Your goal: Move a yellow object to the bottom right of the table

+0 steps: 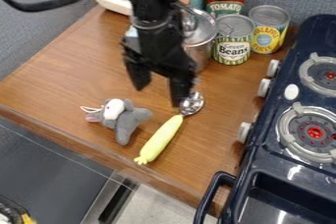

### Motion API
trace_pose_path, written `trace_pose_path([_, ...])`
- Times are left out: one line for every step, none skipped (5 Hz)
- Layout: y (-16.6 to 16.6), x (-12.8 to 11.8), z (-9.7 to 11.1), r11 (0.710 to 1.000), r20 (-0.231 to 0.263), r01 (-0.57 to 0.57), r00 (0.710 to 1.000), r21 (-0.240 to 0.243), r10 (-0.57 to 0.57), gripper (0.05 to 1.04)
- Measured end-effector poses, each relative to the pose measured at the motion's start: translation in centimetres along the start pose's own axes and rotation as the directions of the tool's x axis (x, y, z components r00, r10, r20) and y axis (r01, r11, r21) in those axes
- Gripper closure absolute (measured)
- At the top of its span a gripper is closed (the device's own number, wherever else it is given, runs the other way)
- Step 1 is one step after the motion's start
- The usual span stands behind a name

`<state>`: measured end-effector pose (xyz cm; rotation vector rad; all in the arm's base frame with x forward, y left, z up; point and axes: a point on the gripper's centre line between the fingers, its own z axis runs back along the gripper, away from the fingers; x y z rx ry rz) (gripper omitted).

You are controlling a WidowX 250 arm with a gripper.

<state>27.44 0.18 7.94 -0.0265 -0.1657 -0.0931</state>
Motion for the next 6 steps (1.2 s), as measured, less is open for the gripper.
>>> trace_pose_path([0.9, -0.5, -1.3, 0.997, -0.054, -0.060, 0.997, 0.041, 0.062, 0.084])
trace_pose_path([1.7, -0.7, -1.4, 0.995, -0.063, -0.092, 0.993, 0.047, 0.095, 0.084])
trace_pose_path([1.9, -0.5, -1.5, 0.996, -0.068, -0.078, 0.994, 0.052, 0.081, 0.084])
trace_pose_path([2.0, -0.1, -1.1, 0.997, -0.060, -0.048, 0.997, 0.053, 0.051, 0.084])
trace_pose_path([2.1, 0.5, -0.8, 0.997, -0.048, -0.047, 0.998, 0.056, 0.050, 0.084])
trace_pose_path([2.2, 0.5, -0.6, 0.998, -0.057, -0.036, 0.998, 0.059, 0.039, 0.084])
